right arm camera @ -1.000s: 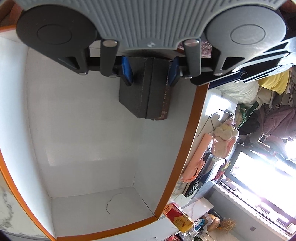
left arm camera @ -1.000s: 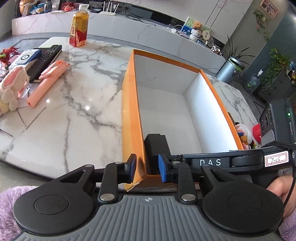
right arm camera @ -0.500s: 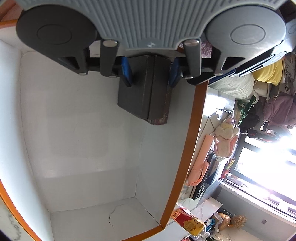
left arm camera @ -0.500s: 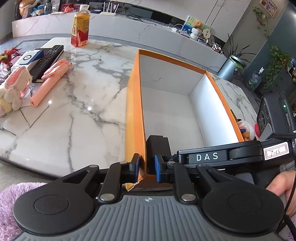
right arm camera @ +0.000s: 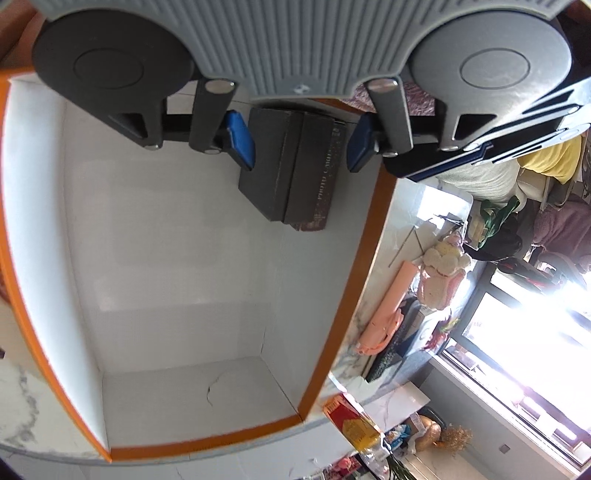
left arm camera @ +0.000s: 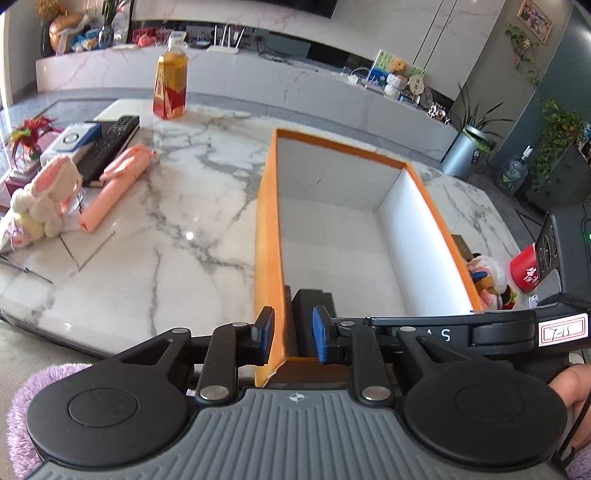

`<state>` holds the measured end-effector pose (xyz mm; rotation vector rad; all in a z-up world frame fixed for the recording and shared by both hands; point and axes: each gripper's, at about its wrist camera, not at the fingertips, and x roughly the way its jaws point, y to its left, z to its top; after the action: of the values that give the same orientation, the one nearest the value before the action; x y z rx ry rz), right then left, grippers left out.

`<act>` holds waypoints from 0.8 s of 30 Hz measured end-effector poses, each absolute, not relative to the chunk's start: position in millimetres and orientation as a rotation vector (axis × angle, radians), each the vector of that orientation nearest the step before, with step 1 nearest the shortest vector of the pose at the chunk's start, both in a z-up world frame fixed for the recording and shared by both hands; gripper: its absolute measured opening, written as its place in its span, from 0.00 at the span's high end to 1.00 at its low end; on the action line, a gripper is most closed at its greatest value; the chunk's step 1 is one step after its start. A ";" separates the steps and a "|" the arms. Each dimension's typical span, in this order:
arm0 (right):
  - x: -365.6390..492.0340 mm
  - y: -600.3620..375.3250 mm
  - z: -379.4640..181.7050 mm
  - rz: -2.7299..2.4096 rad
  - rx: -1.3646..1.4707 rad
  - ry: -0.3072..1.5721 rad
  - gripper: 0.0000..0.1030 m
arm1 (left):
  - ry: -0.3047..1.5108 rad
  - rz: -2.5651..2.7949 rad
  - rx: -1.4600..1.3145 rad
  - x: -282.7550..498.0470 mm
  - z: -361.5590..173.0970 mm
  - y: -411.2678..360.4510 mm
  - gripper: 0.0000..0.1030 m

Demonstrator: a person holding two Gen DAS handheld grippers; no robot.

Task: Organize objects
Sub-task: 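Open the left gripper to release the card box inside, then grasp the red-panda plush with the left gripper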

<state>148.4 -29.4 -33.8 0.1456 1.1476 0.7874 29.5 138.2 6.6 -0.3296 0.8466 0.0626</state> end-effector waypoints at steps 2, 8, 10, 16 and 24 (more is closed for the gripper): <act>143.9 -38.2 -23.2 0.776 0.134 1.102 0.43 | 0.817 0.054 -0.309 26.8 15.7 131.6 0.74; 128.4 -76.4 11.2 0.744 0.122 0.937 0.40 | 0.760 -0.028 -0.255 28.8 37.5 99.4 0.71; 124.6 -96.4 20.2 0.720 0.139 0.883 0.40 | 0.745 -0.073 -0.239 30.6 42.7 84.1 0.71; 122.8 -161.4 30.7 0.627 0.180 0.787 0.40 | 0.728 -0.209 -0.187 44.9 50.7 35.1 0.71; 140.4 -233.4 14.3 0.472 0.074 0.833 0.57 | 0.784 -0.369 -0.117 82.9 30.9 -37.8 0.71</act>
<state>140.4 -233.4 14.3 0.0739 0.8334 0.4716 82.9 -37.8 30.9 -0.1169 0.7840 -0.3687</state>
